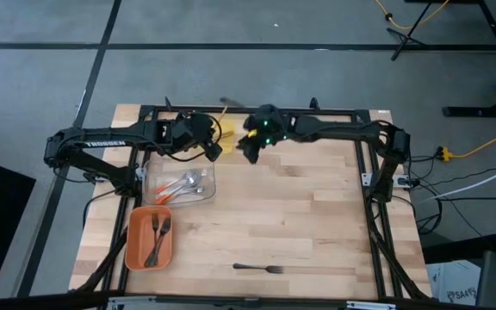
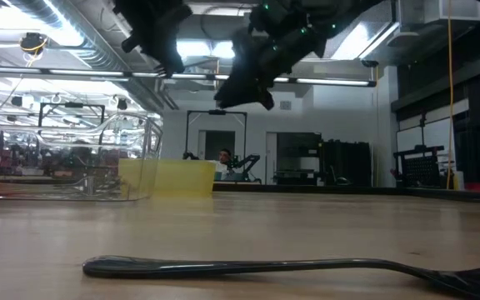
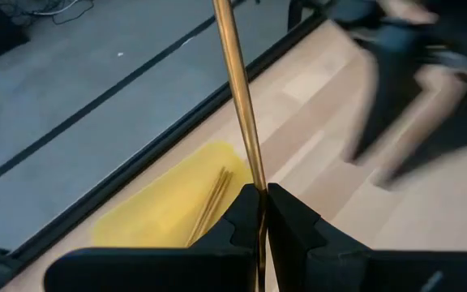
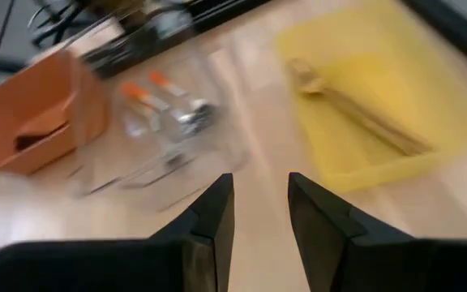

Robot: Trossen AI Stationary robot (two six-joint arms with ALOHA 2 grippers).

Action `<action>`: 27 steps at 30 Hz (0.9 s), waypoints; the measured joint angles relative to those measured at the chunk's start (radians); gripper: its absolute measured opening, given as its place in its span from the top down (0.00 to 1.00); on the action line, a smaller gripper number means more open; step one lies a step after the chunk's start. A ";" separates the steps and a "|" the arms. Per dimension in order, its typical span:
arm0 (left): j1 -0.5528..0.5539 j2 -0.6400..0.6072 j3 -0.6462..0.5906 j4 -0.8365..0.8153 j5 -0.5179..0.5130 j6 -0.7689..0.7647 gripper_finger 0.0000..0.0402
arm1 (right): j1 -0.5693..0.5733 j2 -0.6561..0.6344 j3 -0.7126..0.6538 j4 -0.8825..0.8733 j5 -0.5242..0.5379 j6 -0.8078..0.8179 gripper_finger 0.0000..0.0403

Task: Sort silverware by color (type)
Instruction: Put the gold fork into the yellow bin

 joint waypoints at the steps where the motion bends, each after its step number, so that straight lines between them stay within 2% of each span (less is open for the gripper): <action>1: 0.004 0.000 0.000 -0.011 0.000 0.009 0.98 | 0.021 0.000 0.000 0.000 0.000 -0.012 0.73; 8: 0.030 0.001 -0.031 -0.031 0.002 0.076 0.98 | 0.151 0.000 0.000 0.000 0.006 -0.038 0.73; 17: 0.095 0.001 -0.152 -0.010 -0.006 0.189 0.98 | 0.276 0.000 0.000 0.000 0.177 -0.071 0.73; 20: 0.125 0.001 -0.212 0.044 -0.007 0.270 0.98 | 0.303 0.000 0.000 0.000 0.207 -0.070 0.73; 27: 0.194 0.001 -0.339 0.290 -0.001 0.539 0.98 | 0.336 0.000 0.000 0.000 0.218 -0.070 0.73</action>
